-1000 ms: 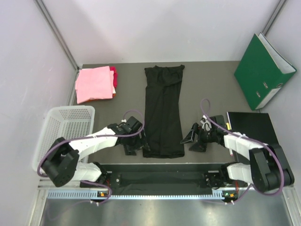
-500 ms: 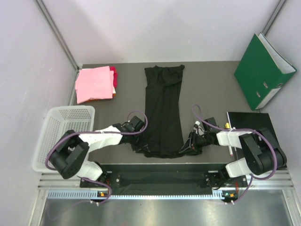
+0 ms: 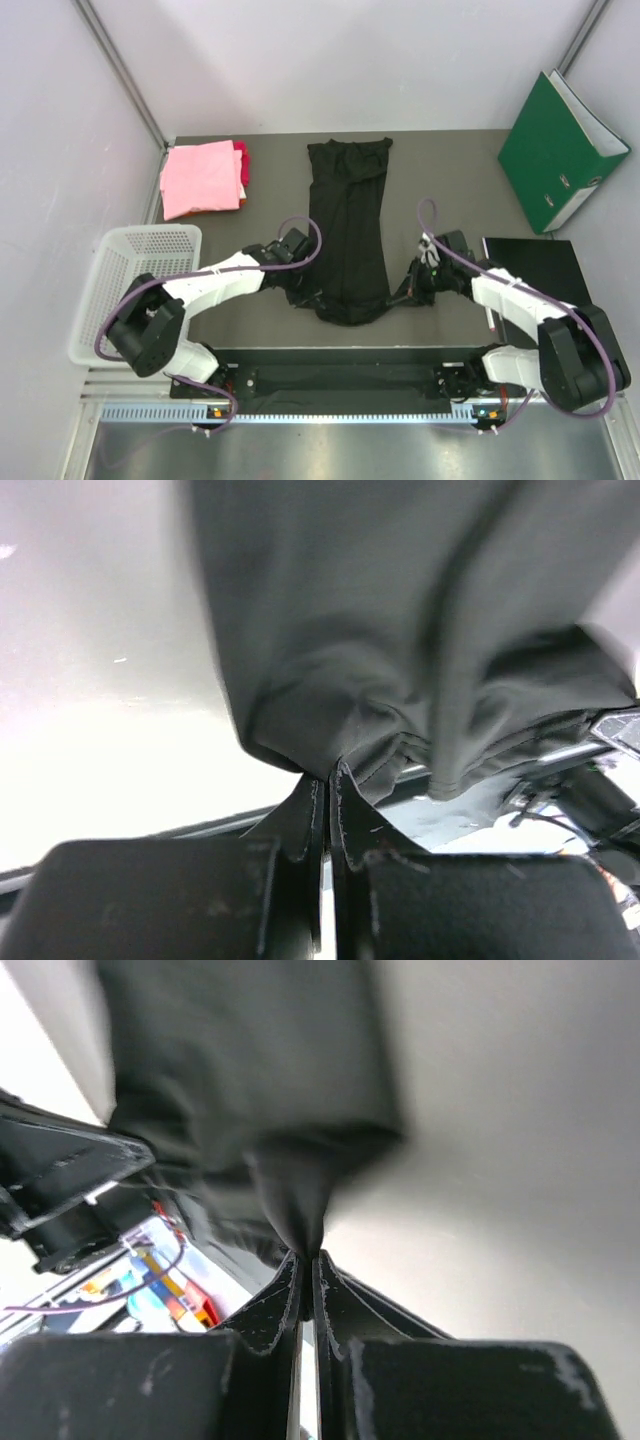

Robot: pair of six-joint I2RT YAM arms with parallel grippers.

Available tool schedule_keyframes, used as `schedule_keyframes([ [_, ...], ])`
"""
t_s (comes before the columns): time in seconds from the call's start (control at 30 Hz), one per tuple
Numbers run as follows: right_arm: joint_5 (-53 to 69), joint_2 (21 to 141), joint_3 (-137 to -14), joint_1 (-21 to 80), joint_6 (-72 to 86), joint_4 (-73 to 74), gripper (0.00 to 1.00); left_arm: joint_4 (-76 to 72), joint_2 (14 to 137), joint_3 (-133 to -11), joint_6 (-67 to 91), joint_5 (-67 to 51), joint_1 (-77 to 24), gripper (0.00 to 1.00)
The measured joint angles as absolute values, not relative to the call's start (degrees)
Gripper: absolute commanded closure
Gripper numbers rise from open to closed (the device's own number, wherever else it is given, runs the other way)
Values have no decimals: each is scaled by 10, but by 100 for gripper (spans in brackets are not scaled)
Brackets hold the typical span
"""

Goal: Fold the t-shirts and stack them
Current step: Fold the folded rectangular tshirt in 1/3 of the way

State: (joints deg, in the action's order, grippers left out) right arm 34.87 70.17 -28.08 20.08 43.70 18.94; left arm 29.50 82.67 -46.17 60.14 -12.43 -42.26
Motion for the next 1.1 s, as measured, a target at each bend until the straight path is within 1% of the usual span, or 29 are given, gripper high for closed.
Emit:
schedule_keyframes([
  [0.2,328,691,-398,201,374,229,100,375,828,-583,581,-90,-417,100],
  [0.3,313,708,-441,201,342,238,100,400,832,-630,572,-73,-401,100],
  [0.47,282,778,-518,201,296,238,100,416,875,-693,546,-60,-358,100],
  [0.87,232,998,-735,196,239,220,100,417,1095,-897,460,-80,-266,100],
  [1.1,217,1099,-855,185,233,223,99,421,1178,-995,430,-110,-232,100],
])
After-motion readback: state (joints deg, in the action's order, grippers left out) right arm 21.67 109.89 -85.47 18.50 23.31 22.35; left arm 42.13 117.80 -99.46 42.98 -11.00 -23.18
